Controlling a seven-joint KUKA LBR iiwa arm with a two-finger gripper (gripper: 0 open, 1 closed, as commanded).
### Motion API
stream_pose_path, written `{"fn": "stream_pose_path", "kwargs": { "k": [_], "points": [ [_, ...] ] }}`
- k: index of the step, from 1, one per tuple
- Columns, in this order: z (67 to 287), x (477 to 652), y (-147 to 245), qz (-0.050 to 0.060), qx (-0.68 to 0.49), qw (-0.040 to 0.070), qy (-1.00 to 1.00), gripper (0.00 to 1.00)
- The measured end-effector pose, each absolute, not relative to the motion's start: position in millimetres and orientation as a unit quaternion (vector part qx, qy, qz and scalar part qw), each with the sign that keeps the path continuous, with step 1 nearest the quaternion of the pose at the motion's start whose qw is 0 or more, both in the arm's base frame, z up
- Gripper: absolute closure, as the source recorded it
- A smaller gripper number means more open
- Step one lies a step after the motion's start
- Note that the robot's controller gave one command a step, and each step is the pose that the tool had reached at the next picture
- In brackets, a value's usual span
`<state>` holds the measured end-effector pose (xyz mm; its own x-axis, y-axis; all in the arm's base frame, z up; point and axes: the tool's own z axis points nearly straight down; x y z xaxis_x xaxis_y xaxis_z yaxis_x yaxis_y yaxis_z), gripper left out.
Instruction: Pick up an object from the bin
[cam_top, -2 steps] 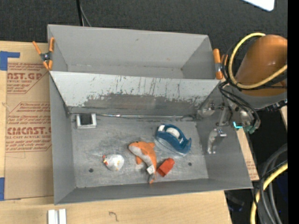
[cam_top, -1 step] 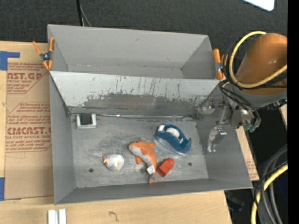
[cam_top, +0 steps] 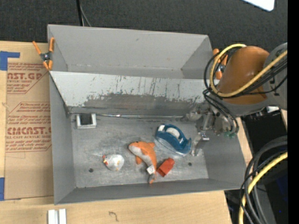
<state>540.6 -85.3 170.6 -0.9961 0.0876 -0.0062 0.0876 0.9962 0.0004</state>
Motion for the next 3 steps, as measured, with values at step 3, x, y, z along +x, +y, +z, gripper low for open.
{"fn": "stream_pose_path", "kwargs": {
  "k": [3],
  "points": [
    [95.1,553.2,-49.1,0.001,0.247,0.002,0.969,0.0]
  ]
}}
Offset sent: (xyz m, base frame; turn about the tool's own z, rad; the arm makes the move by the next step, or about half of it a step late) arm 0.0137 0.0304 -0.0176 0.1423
